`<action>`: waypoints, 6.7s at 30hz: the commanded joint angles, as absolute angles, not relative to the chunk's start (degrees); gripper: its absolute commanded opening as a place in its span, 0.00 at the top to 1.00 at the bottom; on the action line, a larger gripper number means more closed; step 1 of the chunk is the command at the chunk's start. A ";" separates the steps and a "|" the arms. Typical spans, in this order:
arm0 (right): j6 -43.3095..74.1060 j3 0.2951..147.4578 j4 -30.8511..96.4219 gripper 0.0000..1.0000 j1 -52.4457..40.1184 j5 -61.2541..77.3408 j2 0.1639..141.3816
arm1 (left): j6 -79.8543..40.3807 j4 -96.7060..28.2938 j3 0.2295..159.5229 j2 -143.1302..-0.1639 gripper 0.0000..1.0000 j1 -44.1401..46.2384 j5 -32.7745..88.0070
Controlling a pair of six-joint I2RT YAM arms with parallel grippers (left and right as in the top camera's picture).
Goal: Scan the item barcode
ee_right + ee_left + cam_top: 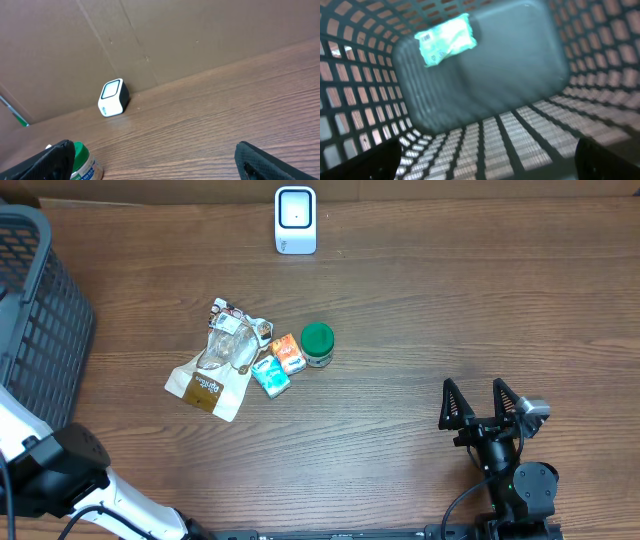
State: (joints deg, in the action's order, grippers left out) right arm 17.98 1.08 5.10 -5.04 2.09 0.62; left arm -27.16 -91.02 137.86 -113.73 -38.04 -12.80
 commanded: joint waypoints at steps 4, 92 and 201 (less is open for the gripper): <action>18.02 0.45 4.69 0.00 -5.19 1.58 0.16 | -25.43 -82.11 127.24 -113.14 0.00 -40.03 -15.66; 18.02 0.45 4.67 0.00 -5.19 1.58 0.16 | 22.13 -20.32 77.60 -116.22 0.34 -54.74 -7.86; 18.02 0.45 4.67 0.00 -5.19 1.58 0.16 | -0.05 -53.71 77.03 -79.92 0.00 -27.51 -1.48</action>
State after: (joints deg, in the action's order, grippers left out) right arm 18.00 1.08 5.10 -5.02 2.09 0.62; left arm 2.46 -53.76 76.82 -80.66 -25.93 -0.64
